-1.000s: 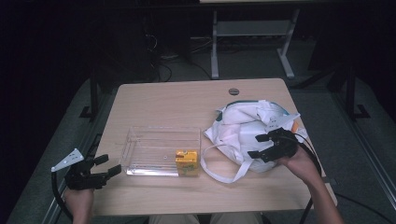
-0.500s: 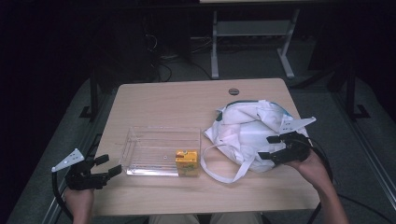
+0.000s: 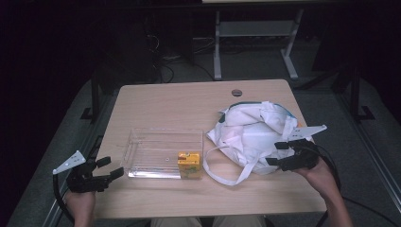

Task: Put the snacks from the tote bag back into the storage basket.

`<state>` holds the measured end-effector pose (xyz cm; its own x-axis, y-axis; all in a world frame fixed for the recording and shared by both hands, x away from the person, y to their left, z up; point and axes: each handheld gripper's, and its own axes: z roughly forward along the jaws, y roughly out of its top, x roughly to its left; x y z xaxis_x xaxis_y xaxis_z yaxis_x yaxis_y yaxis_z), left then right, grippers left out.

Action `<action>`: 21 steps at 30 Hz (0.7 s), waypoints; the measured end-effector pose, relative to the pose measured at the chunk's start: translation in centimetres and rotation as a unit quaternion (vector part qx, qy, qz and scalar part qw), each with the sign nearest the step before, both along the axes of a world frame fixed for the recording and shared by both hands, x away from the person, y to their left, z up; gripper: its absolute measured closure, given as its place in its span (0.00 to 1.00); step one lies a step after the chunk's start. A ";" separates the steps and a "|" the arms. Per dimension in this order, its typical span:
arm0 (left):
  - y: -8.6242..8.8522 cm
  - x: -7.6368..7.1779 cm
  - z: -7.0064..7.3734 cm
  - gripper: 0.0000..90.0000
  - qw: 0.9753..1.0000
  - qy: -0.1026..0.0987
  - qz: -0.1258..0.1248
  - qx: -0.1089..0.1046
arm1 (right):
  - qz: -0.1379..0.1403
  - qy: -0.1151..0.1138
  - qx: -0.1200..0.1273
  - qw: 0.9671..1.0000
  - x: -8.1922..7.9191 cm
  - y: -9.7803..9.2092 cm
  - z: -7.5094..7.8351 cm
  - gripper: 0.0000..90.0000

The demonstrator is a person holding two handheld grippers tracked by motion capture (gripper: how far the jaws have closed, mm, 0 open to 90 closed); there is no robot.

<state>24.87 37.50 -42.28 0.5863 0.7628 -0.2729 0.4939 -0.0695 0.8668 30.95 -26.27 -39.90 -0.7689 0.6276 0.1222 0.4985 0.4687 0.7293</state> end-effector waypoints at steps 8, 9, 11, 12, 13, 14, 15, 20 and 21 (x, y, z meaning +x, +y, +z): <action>-0.1 0.0 0.0 0.14 1.000 -0.001 -0.001 -0.001 | -0.007 -0.002 0.004 1.000 -0.8 -0.6 -0.3 0.28; -0.1 0.0 0.0 0.14 1.000 -0.001 -0.002 0.000 | -0.005 -0.007 0.004 1.000 -0.8 -0.7 -0.4 0.28; -0.1 0.0 0.0 0.14 1.000 -0.001 -0.002 -0.001 | -0.010 -0.004 0.007 1.000 -1.1 -0.8 -0.7 0.28; -0.1 0.0 0.0 0.14 1.000 -0.001 -0.002 0.000 | -0.009 -0.007 0.006 1.000 -1.1 -0.9 -0.8 0.28; -0.1 -0.1 0.0 0.14 1.000 -0.002 -0.003 0.000 | -0.011 -0.007 0.006 1.000 -1.2 -1.0 -0.9 0.28; -0.1 -0.1 0.0 0.14 1.000 -0.002 -0.003 -0.001 | -0.014 -0.003 0.008 1.000 -1.3 -1.0 -1.0 0.28; -0.2 -0.1 0.0 0.14 1.000 -0.002 -0.003 -0.002 | -0.012 -0.006 0.009 1.000 -1.3 -1.1 -1.2 0.28; -0.1 -0.1 0.0 0.14 1.000 -0.004 -0.006 -0.001 | -0.016 -0.007 0.013 1.000 -1.6 -1.2 -1.4 0.28; -0.2 -0.1 0.0 0.14 1.000 -0.005 -0.006 -0.001 | -0.015 -0.010 0.013 1.000 -1.6 -1.2 -1.4 0.28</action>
